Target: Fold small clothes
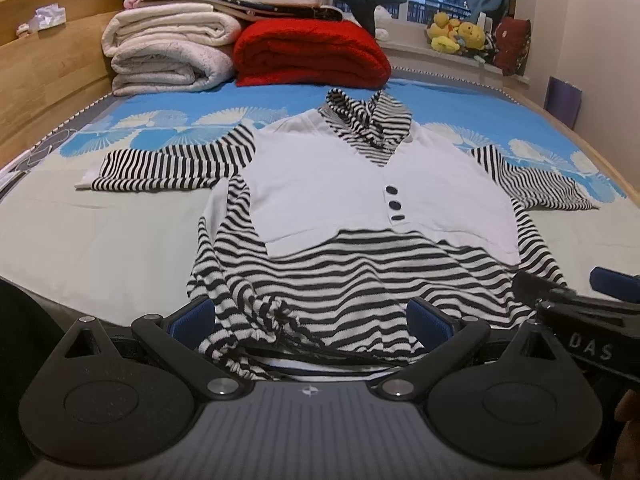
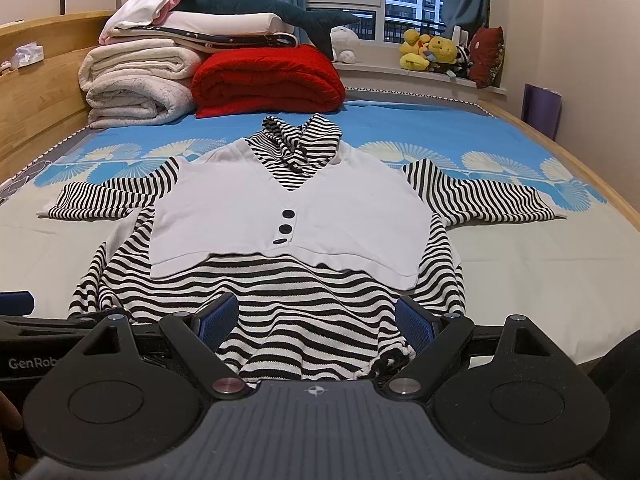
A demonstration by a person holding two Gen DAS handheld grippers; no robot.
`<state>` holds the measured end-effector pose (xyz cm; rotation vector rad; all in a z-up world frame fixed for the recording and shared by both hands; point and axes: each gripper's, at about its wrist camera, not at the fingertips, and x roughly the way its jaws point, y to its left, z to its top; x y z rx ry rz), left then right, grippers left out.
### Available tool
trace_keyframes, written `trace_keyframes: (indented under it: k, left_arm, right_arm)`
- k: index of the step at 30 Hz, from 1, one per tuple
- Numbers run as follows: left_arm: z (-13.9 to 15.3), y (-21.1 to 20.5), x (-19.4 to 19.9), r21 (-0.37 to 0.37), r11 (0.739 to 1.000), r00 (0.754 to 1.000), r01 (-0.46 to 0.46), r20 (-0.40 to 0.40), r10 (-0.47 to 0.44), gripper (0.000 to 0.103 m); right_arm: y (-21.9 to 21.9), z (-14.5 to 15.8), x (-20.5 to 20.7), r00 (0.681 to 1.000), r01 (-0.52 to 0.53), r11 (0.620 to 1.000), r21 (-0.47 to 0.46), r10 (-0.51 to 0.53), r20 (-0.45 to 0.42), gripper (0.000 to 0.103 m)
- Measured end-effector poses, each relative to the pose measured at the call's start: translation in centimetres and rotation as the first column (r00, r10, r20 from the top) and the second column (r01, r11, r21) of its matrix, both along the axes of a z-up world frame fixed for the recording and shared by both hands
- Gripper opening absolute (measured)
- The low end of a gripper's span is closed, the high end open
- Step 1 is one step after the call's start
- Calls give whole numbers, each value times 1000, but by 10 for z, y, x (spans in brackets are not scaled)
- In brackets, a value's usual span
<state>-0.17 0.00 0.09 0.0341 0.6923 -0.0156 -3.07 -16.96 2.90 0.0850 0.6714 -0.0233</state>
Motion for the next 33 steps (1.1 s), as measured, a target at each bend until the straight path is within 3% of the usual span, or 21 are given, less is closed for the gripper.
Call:
trace_keyframes:
  k: [4, 6, 10, 18, 21, 27, 29, 33]
  left_arm:
    - [14, 6, -1, -17, 1000, 1000, -3, 31, 4, 94]
    - [22, 10, 5, -28, 1000, 1000, -7, 6, 8, 77]
    - [42, 23, 34, -56, 998, 998, -23, -53, 20, 71]
    - [96, 59, 139, -122, 992, 988, -30, 145, 47, 70]
    - [92, 67, 198, -51, 998, 993, -28, 117, 33, 69]
    - [66, 123, 296, -6, 993, 989, -116, 86, 116, 59]
    - [58, 158, 318, -14, 980, 977, -200, 71, 200, 57]
    - [34, 238, 339, -47, 919, 919, -392, 19, 394, 56]
  right_arm:
    - [0, 0, 1, 1000, 0, 1000, -11, 0, 7, 86]
    - [-1, 0, 1, 1000, 4, 1000, -12, -3, 7, 86]
    - [-3, 1, 2, 1000, 15, 1000, -18, -15, 10, 86]
    - [-24, 33, -2, 990, 45, 999, 27, -48, 130, 86]
    - [-36, 59, 9, 983, 22, 1000, -3, -21, 185, 86]
    - [-51, 102, 73, 965, -35, 999, -39, 44, 257, 87]
    - [-50, 111, 101, 959, -45, 998, -53, 58, 279, 87]
    - [-45, 117, 169, 961, -64, 997, -52, 75, 265, 88]
